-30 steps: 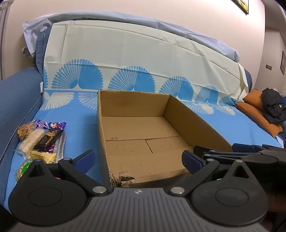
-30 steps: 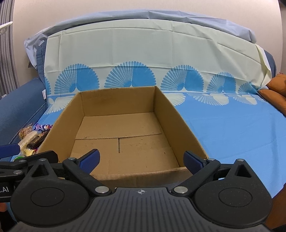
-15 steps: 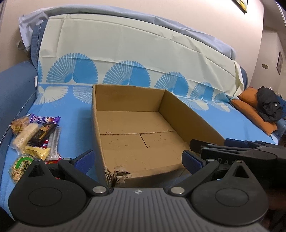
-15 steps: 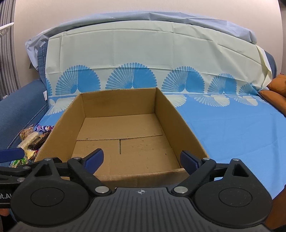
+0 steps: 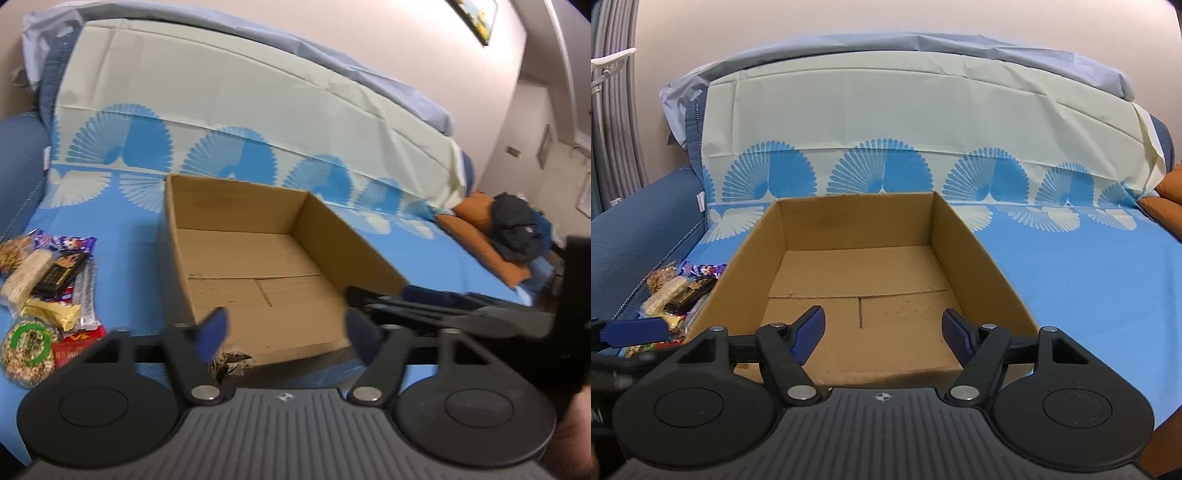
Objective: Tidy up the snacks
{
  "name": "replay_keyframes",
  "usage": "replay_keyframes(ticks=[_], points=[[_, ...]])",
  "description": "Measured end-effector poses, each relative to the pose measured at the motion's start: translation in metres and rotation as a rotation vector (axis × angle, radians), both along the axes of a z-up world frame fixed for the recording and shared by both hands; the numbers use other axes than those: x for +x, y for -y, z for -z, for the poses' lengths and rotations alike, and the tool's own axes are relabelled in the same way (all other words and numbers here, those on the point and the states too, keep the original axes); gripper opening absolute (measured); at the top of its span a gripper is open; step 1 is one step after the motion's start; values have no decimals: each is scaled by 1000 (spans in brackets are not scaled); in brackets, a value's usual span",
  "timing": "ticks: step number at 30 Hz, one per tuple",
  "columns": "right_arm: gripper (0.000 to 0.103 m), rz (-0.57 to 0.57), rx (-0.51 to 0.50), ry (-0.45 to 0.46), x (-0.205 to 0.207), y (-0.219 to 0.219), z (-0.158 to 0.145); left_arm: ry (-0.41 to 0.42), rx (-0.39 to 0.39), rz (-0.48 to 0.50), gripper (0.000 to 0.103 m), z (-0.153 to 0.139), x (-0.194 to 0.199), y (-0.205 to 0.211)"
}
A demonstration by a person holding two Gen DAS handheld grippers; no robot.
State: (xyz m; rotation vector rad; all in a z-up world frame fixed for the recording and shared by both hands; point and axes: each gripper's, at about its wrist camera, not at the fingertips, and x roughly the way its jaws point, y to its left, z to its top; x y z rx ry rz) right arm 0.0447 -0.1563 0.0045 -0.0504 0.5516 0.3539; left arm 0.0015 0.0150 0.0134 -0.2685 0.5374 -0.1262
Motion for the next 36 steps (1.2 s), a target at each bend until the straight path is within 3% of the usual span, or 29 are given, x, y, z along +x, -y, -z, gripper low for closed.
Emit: replay_keyframes(ticks=[3, 6, 11, 16, 20, 24, 27, 28, 30, 36], points=[[69, -25, 1, 10, -3, -9, -3, -11, -12, 43, 36, -14, -6, -10], [65, -56, 8, 25, -7, -20, -7, -1, -3, 81, 25, -32, -21, -21], [56, -121, 49, 44, -17, -38, -15, 81, 35, 106, 20, -62, -55, -46], [52, -190, 107, 41, -26, -63, -22, 116, 82, 61, 19, -74, -79, -74], [52, -276, 121, 47, -41, -90, -30, 82, 106, -10, 19, -57, -87, -107], [52, -397, 108, 55, -62, -119, -27, 17, 126, -92, 19, -19, -85, -139], [52, -484, 68, 31, -74, -140, -9, -59, 118, -242, 19, 15, -83, -165], [52, -508, 46, 22, -76, -147, -2, -77, 77, -278, 19, 21, -82, -174], [52, -552, 15, 3, -80, -158, 13, -53, 56, -332, 19, 22, -83, -183], [53, -598, -32, -41, -76, -186, 39, -145, 27, -343, 20, 38, -64, -193]])
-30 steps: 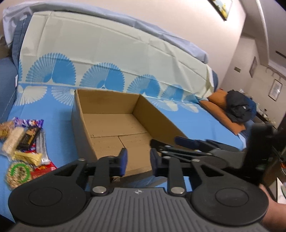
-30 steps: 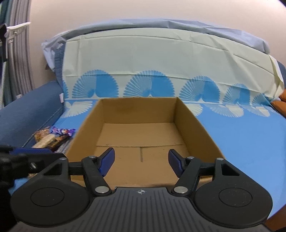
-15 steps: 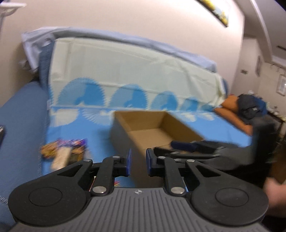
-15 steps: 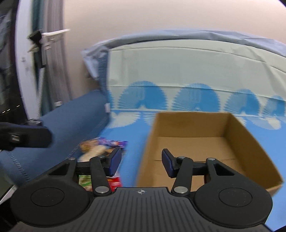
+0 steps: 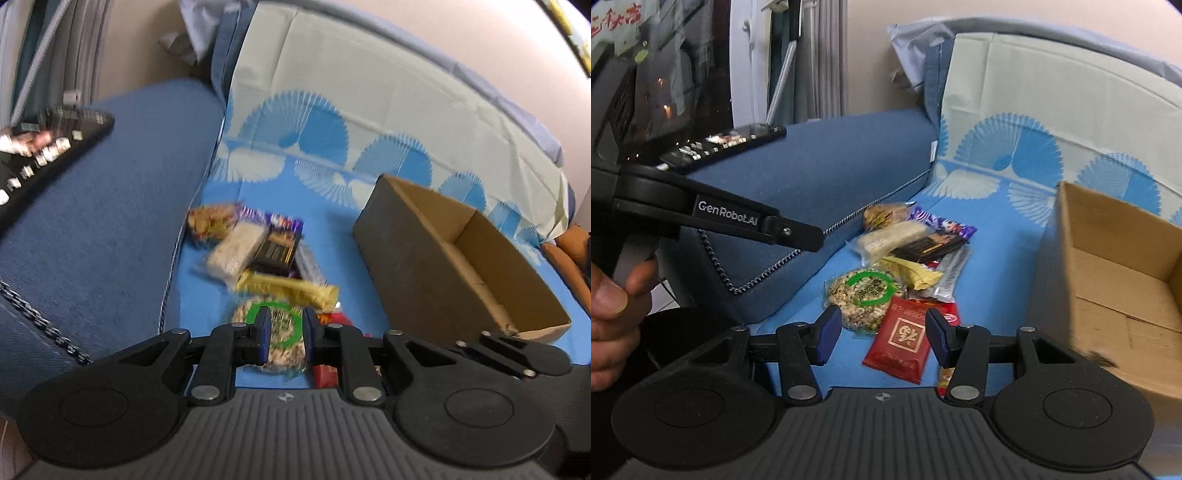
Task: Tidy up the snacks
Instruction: 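Move both grippers toward the snack pile beside the box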
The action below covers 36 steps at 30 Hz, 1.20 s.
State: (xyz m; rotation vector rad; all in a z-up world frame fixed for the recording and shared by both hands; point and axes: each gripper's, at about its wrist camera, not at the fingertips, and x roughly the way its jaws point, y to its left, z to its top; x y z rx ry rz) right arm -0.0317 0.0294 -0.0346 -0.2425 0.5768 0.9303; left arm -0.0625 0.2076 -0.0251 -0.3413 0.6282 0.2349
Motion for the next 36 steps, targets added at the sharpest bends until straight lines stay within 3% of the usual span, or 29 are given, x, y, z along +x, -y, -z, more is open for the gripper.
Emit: replay_keyframes(ticks=[4, 7, 9, 14, 21, 30, 36], points=[[54, 46, -50, -63, 22, -19, 25, -64, -12, -14, 26, 9, 12, 0], [57, 90, -95, -96, 33, -29, 41, -108, -10, -20, 46, 17, 25, -3], [63, 94, -109, -107, 38, -33, 50, -135, -5, -27, 66, 22, 32, -3], [68, 51, -157, -80, 32, -44, 62, -181, -12, -43, 79, 31, 46, -8], [53, 27, -176, -56, 29, -42, 60, -248, -38, -44, 83, 41, 58, -14], [51, 49, -171, -99, 19, -20, 39, -332, 8, -31, 90, 52, 75, -7], [51, 49, -211, -95, 12, -13, 43, -384, 35, 12, 94, 64, 92, 1]])
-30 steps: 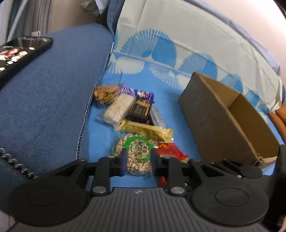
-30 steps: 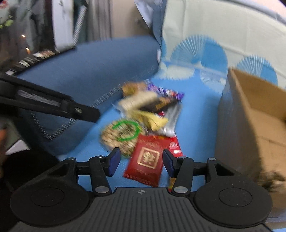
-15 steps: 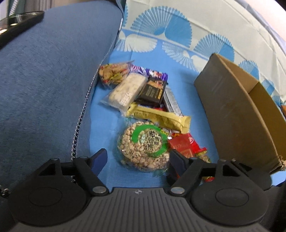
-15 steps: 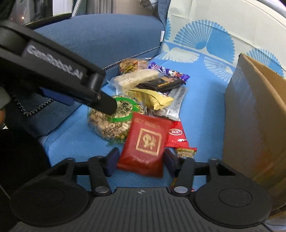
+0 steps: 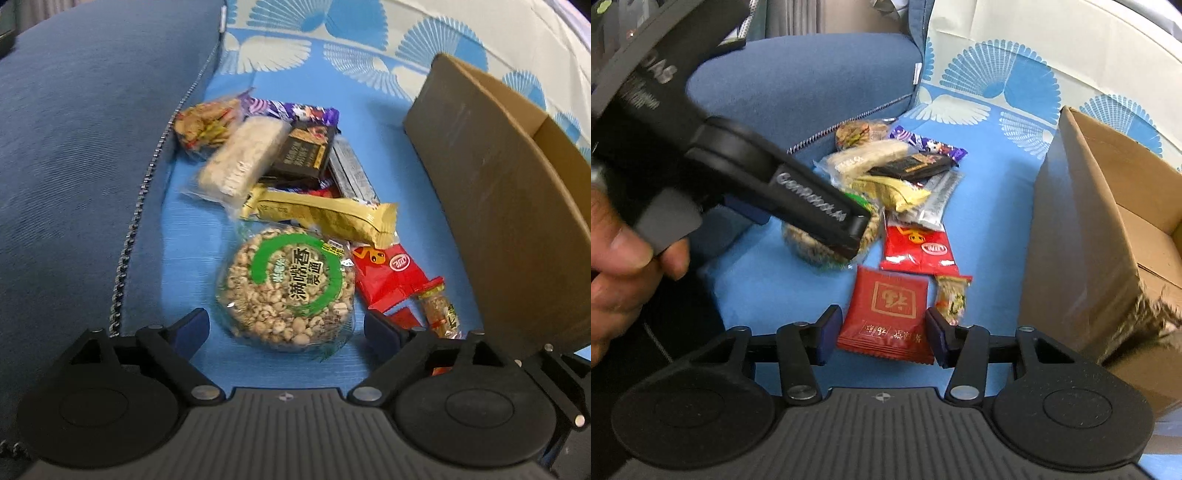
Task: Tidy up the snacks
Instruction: 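Move both grippers toward the snack pile beside the box, then grasp the red square packet with the right gripper while the left grasps the round nut bag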
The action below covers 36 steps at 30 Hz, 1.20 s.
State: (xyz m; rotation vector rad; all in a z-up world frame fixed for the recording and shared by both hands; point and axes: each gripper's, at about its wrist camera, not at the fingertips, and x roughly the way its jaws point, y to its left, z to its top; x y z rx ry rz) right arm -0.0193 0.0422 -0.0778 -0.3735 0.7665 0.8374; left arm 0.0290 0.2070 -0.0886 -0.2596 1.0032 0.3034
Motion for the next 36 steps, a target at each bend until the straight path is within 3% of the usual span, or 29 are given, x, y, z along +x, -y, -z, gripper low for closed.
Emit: replay_keyframes(ticks=[6, 9, 12, 15, 25, 36], points=[[55, 11, 8, -10, 0, -1, 9, -58, 40, 18, 94, 11, 11, 6], [58, 24, 24, -20, 2, -2, 14, -35, 73, -9, 89, 11, 10, 8], [55, 39, 25, -36, 6, -2, 19, -22, 69, -5, 81, 10, 7, 9], [49, 40, 23, -23, 6, -3, 18, 10, 56, -4, 78, 5, 0, 9], [47, -6, 15, -28, -7, 3, 3, -33, -72, -52, 79, -5, -28, -2], [52, 13, -11, -59, -1, 2, 17, -105, -41, -15, 84, 0, -16, 0]])
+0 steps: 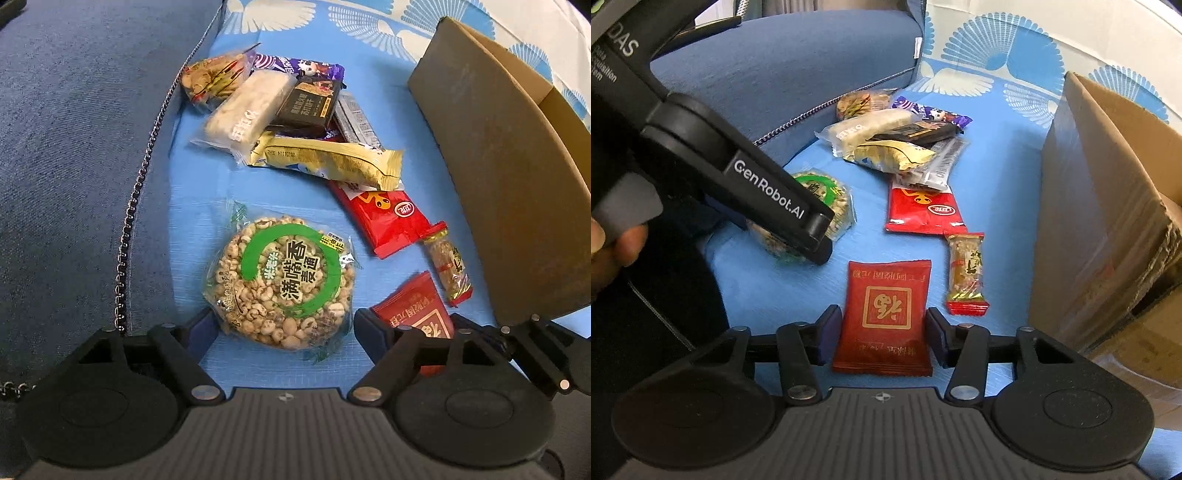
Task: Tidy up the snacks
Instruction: 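Grasp the red square packet with the right gripper while the left grasps the round nut bag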
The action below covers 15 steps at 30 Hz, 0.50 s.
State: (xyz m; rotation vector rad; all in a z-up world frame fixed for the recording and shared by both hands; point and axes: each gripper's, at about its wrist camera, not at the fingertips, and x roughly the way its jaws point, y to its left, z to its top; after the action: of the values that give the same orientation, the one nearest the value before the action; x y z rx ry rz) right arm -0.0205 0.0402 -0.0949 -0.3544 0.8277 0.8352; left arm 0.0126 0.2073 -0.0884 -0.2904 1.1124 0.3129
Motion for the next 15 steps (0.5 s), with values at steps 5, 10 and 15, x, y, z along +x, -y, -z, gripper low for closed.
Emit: replay_keyframes(ticks=[5, 10, 15], points=[[52, 6, 3, 0, 2, 1, 0, -1, 1, 1, 84, 1, 0, 0], [47, 3, 4, 18, 0, 1, -1, 11, 15, 3, 79, 0, -1, 2], [46, 11, 25, 74, -5, 5, -12, 66, 4, -5, 78, -7, -8, 0]])
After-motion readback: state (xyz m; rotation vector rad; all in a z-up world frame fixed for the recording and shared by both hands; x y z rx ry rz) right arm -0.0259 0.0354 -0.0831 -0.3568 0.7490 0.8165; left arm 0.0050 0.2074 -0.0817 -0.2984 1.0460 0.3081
